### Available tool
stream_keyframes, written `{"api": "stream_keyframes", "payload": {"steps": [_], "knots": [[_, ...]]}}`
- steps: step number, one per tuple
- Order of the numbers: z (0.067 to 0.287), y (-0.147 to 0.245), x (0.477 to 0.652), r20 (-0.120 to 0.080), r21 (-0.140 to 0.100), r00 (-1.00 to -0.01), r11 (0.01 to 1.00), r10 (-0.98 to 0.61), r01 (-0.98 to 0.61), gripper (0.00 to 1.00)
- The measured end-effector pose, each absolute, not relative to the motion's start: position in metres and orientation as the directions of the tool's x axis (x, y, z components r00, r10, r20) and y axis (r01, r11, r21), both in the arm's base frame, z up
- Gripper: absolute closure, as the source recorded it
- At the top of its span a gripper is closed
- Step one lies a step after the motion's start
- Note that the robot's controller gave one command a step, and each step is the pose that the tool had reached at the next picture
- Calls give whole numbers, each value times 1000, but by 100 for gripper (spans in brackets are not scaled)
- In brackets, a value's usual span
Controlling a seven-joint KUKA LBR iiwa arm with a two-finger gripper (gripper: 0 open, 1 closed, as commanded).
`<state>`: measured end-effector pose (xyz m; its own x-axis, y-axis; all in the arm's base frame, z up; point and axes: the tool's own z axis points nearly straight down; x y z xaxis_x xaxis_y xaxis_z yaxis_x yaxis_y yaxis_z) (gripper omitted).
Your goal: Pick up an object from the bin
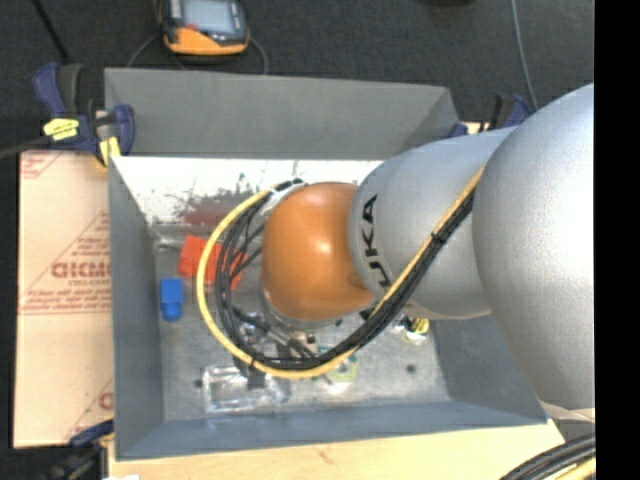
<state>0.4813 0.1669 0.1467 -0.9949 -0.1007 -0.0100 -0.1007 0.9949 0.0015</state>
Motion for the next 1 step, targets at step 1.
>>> {"api": "stream_keyframes", "payload": {"steps": [1], "knots": [[142, 166, 479, -2, 0, -995, 995, -98, -98, 0]]}}
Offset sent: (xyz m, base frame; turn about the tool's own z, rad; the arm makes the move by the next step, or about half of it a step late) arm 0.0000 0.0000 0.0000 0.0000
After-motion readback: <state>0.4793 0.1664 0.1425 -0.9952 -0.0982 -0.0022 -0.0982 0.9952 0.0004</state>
